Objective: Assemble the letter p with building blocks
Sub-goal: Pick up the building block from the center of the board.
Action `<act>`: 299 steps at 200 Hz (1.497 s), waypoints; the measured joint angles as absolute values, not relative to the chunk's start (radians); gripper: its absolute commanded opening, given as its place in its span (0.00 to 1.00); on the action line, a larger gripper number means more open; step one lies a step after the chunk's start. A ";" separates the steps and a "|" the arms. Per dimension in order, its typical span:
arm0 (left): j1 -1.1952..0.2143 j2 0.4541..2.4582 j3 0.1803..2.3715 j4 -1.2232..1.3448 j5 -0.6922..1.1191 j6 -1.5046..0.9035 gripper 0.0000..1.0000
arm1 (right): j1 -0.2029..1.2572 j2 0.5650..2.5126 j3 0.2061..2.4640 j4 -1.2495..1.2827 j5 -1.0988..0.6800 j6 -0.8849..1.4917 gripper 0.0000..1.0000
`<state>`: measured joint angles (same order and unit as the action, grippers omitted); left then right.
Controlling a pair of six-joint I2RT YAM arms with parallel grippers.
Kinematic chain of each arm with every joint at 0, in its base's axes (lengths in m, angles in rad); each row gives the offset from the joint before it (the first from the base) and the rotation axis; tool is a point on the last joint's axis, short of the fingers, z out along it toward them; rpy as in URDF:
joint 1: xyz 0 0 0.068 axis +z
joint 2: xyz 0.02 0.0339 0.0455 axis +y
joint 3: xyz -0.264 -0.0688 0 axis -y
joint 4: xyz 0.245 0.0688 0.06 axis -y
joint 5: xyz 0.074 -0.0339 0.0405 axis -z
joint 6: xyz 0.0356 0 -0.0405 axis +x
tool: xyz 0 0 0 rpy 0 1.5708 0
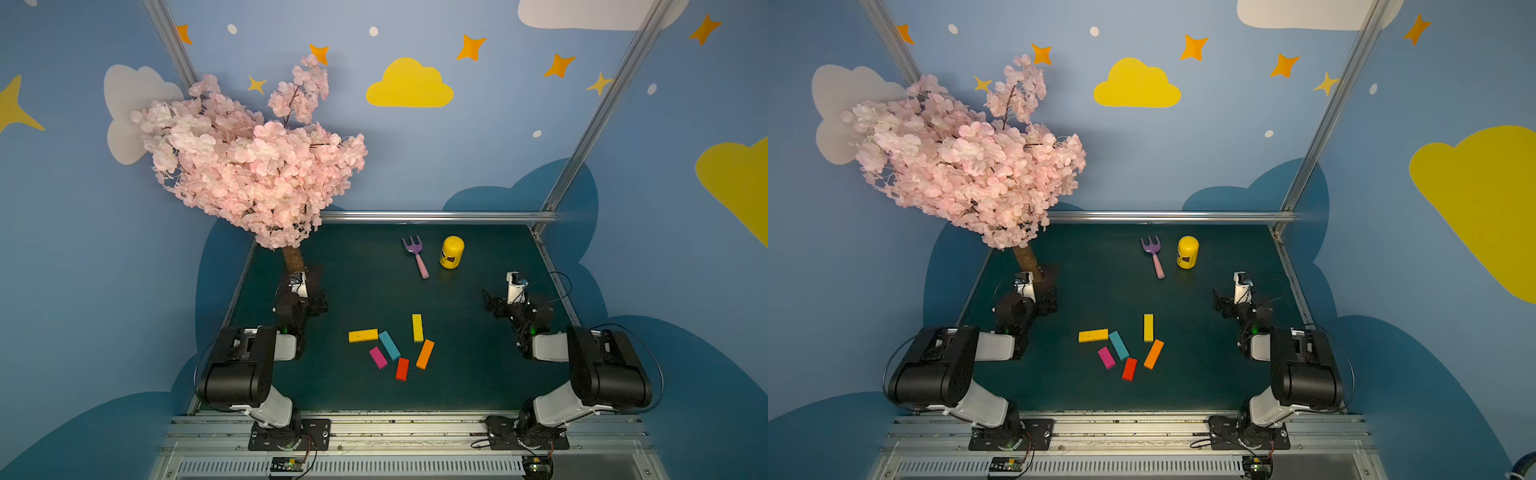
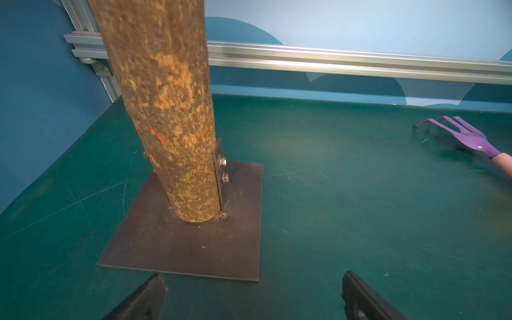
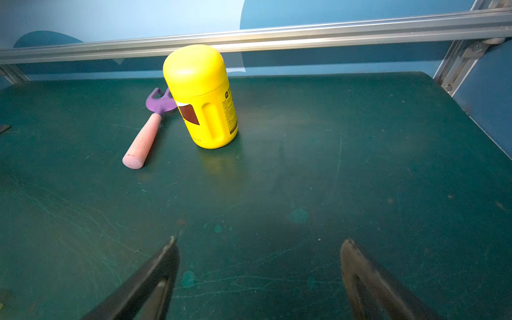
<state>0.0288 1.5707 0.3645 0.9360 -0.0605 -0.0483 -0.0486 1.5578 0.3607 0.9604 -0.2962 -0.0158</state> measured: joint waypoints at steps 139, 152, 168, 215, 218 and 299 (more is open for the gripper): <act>0.029 1.571 0.364 0.936 -0.060 -0.048 1.00 | -0.049 1.558 0.361 0.960 -0.296 -0.016 0.91; 0.029 1.571 0.364 0.936 -0.060 -0.048 1.00 | -0.049 1.558 0.361 0.960 -0.297 -0.016 0.91; 0.029 1.571 0.364 0.936 -0.060 -0.048 1.00 | -0.049 1.558 0.361 0.960 -0.296 -0.016 0.91; 0.035 1.571 0.364 0.936 -0.048 -0.048 1.00 | -0.049 1.558 0.361 0.960 -0.297 -0.016 0.91; 0.036 1.571 0.364 0.936 -0.041 -0.048 1.00 | -0.049 1.558 0.361 0.960 -0.297 -0.016 0.91; 0.047 1.548 0.384 0.850 -0.016 -0.049 1.00 | 0.160 1.226 0.559 0.515 -0.033 0.036 0.91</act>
